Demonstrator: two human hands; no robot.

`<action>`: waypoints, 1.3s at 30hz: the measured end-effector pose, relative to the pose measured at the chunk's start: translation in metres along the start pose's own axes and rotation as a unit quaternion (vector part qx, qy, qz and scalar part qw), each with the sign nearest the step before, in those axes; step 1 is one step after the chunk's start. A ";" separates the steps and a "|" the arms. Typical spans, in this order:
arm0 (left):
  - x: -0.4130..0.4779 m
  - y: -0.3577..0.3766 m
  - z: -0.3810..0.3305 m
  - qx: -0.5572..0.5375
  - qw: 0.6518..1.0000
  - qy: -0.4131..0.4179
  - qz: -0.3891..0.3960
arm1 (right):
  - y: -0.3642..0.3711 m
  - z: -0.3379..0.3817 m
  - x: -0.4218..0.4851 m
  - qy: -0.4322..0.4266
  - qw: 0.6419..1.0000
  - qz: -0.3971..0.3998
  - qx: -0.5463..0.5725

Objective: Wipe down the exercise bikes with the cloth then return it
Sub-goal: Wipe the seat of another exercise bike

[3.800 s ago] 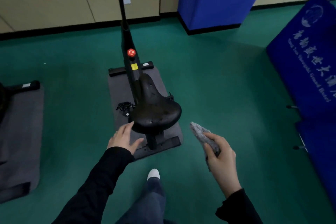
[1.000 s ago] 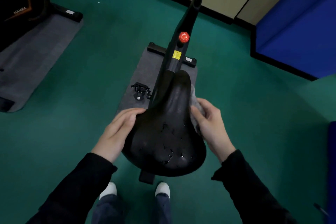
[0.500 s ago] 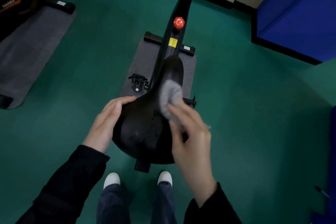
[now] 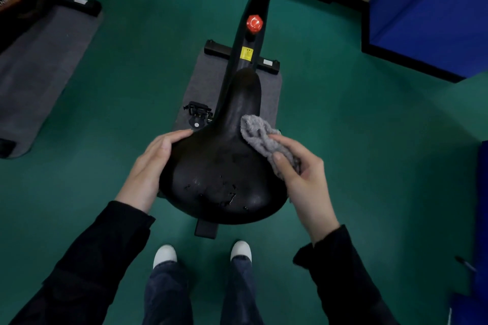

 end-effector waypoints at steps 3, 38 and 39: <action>-0.001 0.000 0.001 -0.004 1.000 -0.002 0.003 | -0.005 -0.008 -0.028 -0.051 0.998 -0.020 -0.010; 0.007 -0.013 0.016 0.016 0.994 0.030 0.105 | 0.070 -0.035 -0.102 0.117 0.807 -0.518 0.258; 0.008 -0.014 0.017 0.017 0.993 0.031 0.113 | 0.068 -0.036 -0.098 0.115 0.806 -0.519 0.261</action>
Point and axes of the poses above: each hand's wrist, its own x-axis towards the middle knuckle, its own y-axis out of the palm, z = x × y, the point moved 3 cm from there along x, towards the middle knuckle, and after that the axes turned 4 degrees about -z, right-handed, at the moved point
